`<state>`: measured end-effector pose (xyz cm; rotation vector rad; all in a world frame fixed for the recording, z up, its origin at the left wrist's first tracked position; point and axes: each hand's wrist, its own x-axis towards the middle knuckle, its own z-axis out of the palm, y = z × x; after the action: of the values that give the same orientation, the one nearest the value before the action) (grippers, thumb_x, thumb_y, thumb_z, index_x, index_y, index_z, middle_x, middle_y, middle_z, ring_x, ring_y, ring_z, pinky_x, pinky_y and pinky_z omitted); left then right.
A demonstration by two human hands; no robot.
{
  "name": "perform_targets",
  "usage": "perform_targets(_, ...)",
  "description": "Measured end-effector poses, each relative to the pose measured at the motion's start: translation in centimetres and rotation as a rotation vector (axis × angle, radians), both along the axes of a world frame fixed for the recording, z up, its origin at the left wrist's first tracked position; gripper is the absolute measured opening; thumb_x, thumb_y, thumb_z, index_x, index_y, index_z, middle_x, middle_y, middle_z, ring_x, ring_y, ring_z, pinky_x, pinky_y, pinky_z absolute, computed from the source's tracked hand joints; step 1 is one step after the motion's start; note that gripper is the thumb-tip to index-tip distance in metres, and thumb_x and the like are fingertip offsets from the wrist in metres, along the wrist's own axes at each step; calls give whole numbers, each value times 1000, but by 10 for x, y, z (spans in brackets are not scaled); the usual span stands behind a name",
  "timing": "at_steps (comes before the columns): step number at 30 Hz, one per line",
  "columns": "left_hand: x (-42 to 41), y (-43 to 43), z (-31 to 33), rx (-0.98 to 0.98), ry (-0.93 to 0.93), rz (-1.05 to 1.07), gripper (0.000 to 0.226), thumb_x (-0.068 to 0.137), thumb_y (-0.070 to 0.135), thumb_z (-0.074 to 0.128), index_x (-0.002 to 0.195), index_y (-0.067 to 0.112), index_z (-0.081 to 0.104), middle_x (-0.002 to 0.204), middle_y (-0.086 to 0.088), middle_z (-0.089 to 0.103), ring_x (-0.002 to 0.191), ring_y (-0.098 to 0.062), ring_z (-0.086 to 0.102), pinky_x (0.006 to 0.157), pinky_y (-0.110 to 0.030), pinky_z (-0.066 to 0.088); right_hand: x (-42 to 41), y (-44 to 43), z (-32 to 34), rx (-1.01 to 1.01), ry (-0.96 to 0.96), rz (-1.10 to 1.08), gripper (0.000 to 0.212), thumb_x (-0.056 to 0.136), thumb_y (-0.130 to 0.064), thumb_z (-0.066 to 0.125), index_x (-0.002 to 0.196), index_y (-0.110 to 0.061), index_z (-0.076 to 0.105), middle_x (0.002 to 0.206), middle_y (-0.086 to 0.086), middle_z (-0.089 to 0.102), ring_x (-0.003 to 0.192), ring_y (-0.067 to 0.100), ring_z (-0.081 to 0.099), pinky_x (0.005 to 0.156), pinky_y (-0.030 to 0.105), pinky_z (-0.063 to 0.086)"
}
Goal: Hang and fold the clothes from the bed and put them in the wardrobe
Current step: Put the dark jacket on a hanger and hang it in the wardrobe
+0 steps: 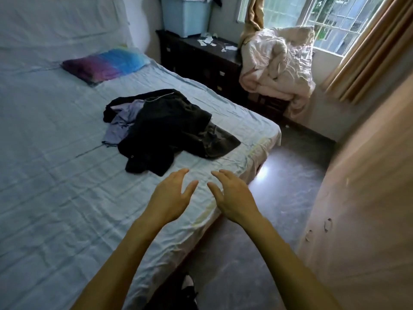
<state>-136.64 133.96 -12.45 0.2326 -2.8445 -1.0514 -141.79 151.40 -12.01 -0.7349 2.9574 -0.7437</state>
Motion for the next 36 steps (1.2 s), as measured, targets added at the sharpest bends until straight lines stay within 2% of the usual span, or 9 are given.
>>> perform_targets(6, -113, -23, -14, 130, -14, 82, 54, 96, 45, 43, 141, 17, 39, 144, -5, 44, 130, -20, 42, 108, -35, 34, -121, -4, 5, 144, -9, 32, 48, 98, -45, 41, 139, -20, 47, 143, 6, 46, 131, 23, 42, 108, 37, 33)
perform_targets(12, -197, -45, -15, 99, -8, 169, 54, 95, 46, 43, 141, 18, 40, 141, -4, 46, 127, -21, 45, 103, -33, 36, -225, -41, 4, 160, 10, 133, 49, 98, -44, 41, 140, -19, 46, 144, 6, 45, 130, 23, 42, 106, 38, 36)
perform_targets(21, -328, -59, -21, 46, -16, 376, 53, 96, 48, 41, 141, 21, 39, 141, 0, 45, 126, -18, 46, 99, -28, 36, -400, -92, -16, -3, 21, 312, 45, 98, -42, 43, 135, -19, 51, 138, 4, 52, 125, 20, 48, 104, 36, 39)
perform_targets(26, -415, -51, -26, -3, -44, 542, 54, 96, 48, 41, 141, 19, 38, 142, -1, 45, 127, -18, 45, 101, -29, 36, -506, -113, -30, -32, -24, 499, 44, 97, -41, 44, 134, -19, 52, 137, 5, 52, 125, 20, 48, 105, 34, 38)
perform_targets(32, -491, -37, -11, -40, -122, 687, 54, 96, 48, 40, 141, 18, 38, 142, -3, 45, 126, -19, 46, 102, -30, 36, -603, -123, -32, -34, -77, 655, 43, 98, -40, 45, 133, -17, 53, 136, 7, 53, 125, 22, 49, 106, 36, 38)
perform_targets(36, -516, -43, -6, -63, -141, 765, 54, 96, 48, 41, 141, 19, 38, 142, -4, 45, 126, -21, 46, 102, -32, 37, -630, -136, -31, -54, -95, 729, 43, 98, -39, 45, 133, -16, 53, 136, 6, 53, 125, 21, 49, 105, 34, 38)
